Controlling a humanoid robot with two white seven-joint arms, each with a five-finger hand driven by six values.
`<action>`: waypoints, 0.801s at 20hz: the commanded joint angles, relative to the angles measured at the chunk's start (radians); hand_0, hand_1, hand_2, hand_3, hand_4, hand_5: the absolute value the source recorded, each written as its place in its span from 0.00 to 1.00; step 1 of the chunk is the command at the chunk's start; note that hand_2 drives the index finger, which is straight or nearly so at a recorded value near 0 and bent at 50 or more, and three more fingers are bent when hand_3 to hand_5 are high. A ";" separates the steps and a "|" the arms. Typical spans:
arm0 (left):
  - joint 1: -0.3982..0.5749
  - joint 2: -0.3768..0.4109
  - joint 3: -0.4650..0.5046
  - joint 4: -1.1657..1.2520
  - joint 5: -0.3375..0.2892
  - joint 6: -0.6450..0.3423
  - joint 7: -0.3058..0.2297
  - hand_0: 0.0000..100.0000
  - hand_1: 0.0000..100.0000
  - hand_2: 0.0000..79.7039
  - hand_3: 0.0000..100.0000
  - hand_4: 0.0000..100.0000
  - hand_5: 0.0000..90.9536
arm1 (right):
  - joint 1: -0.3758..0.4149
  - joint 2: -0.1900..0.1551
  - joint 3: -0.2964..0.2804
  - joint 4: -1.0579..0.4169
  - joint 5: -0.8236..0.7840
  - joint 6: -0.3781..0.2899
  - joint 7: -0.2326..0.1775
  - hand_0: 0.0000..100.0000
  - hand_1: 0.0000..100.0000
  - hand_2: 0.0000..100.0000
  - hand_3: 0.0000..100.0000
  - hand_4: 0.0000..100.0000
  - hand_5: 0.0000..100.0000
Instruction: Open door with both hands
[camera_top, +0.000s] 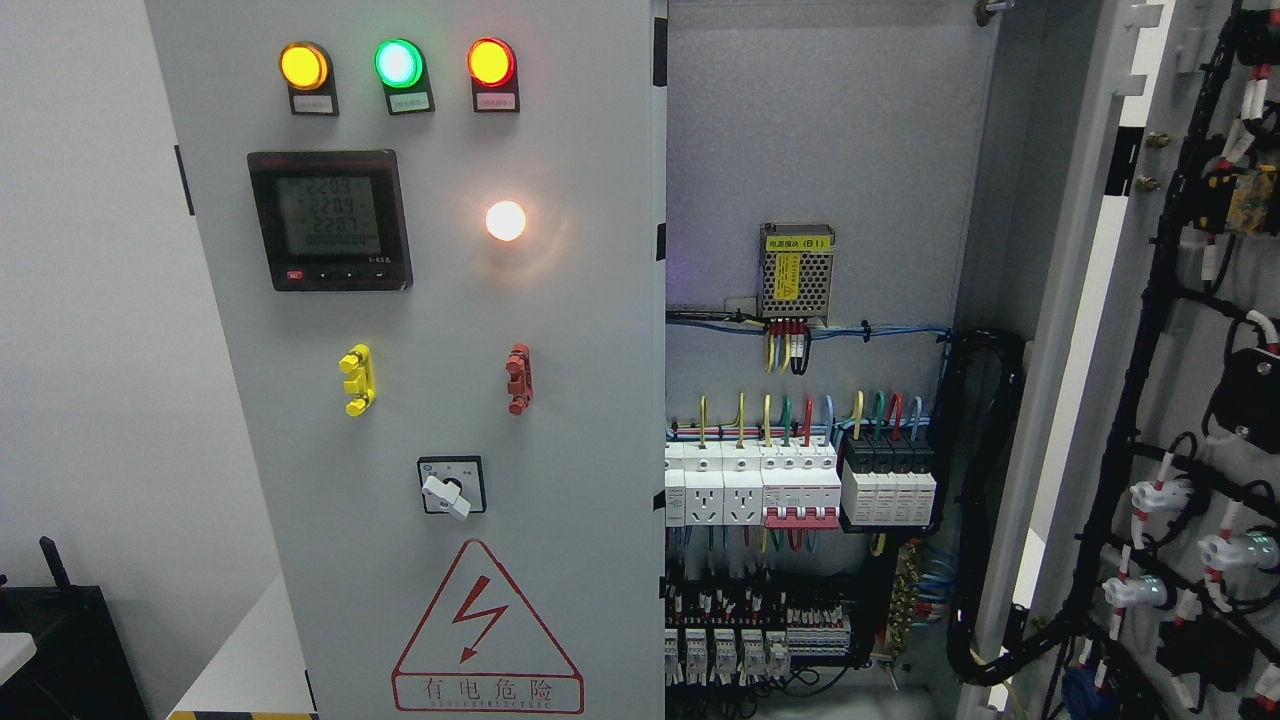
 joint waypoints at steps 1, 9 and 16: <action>0.318 0.047 0.291 0.068 -0.183 0.005 -0.005 0.00 0.00 0.00 0.00 0.03 0.00 | 0.001 0.000 0.001 -0.001 0.000 0.000 0.000 0.11 0.00 0.00 0.00 0.00 0.00; 0.540 -0.055 0.397 0.217 -0.337 0.002 -0.005 0.00 0.00 0.00 0.00 0.03 0.00 | 0.000 0.000 0.000 0.000 0.000 0.000 0.001 0.11 0.00 0.00 0.00 0.00 0.00; 0.604 -0.185 0.427 0.487 -0.449 -0.004 -0.004 0.00 0.00 0.00 0.00 0.03 0.00 | 0.000 0.000 0.001 -0.001 0.000 0.000 0.001 0.11 0.00 0.00 0.00 0.00 0.00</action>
